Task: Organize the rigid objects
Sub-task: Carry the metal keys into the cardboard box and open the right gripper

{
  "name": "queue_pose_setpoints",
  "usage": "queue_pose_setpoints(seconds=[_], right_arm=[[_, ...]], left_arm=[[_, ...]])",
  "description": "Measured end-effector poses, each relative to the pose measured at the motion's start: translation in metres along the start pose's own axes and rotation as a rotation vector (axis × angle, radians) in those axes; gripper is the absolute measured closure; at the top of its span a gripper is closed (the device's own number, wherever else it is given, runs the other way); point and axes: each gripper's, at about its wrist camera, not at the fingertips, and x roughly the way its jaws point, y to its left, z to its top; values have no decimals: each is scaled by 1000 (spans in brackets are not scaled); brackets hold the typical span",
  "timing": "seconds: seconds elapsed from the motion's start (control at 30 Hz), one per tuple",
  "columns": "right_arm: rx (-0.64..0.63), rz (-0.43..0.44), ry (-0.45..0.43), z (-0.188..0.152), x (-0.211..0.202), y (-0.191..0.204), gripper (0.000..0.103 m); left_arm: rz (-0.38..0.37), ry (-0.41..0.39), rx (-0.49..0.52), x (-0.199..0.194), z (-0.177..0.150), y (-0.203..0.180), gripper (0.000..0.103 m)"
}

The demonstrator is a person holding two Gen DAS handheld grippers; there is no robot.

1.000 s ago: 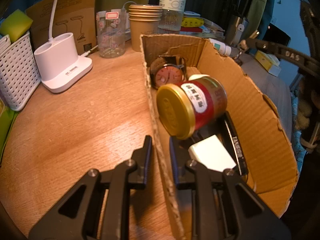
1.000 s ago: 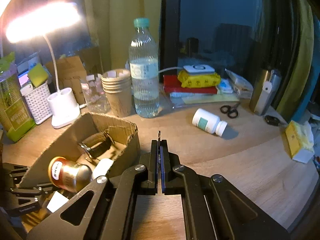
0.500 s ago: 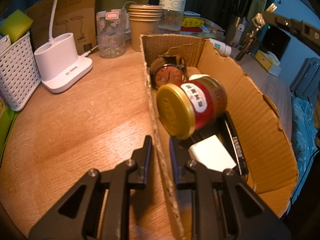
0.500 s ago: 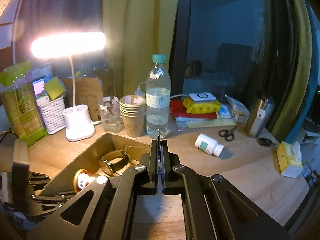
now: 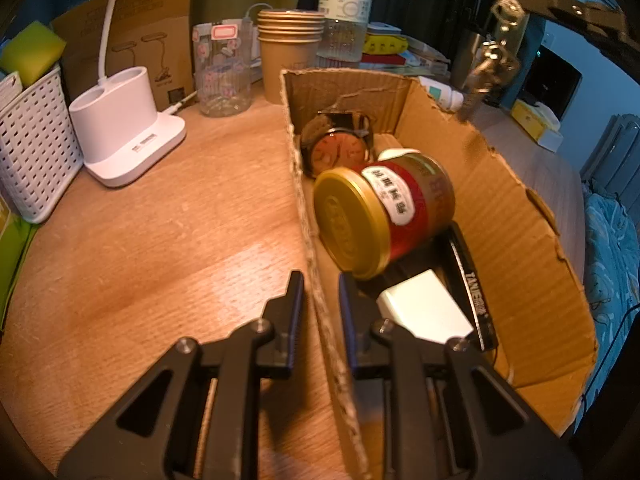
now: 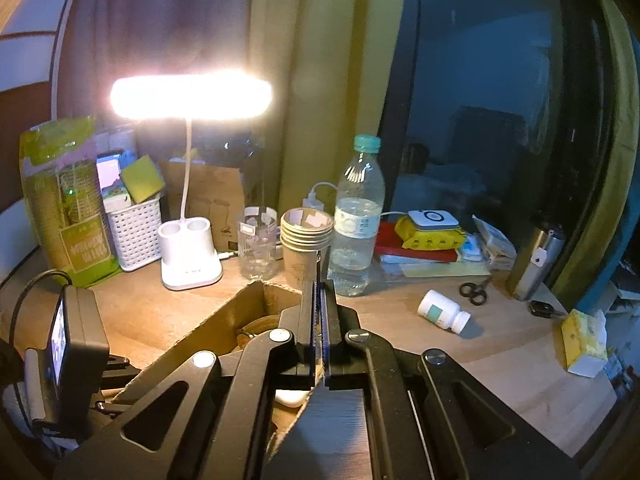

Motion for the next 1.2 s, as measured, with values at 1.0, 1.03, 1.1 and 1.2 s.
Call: queue_pose_setpoints(seconds=[1.0, 1.03, 1.1, 1.2], right_arm=[[9, 18, 201, -37, 95, -2, 101], [12, 21, 208, -38, 97, -2, 101], [23, 25, 215, -39, 100, -4, 101], [30, 30, 225, -41, 102, -5, 99]], left_arm=[[0, 0, 0, 0, 0, 0, 84], [-1, 0, 0, 0, 0, 0, 84], [-1, 0, 0, 0, 0, 0, 84], [-1, 0, 1, 0, 0, 0, 84]])
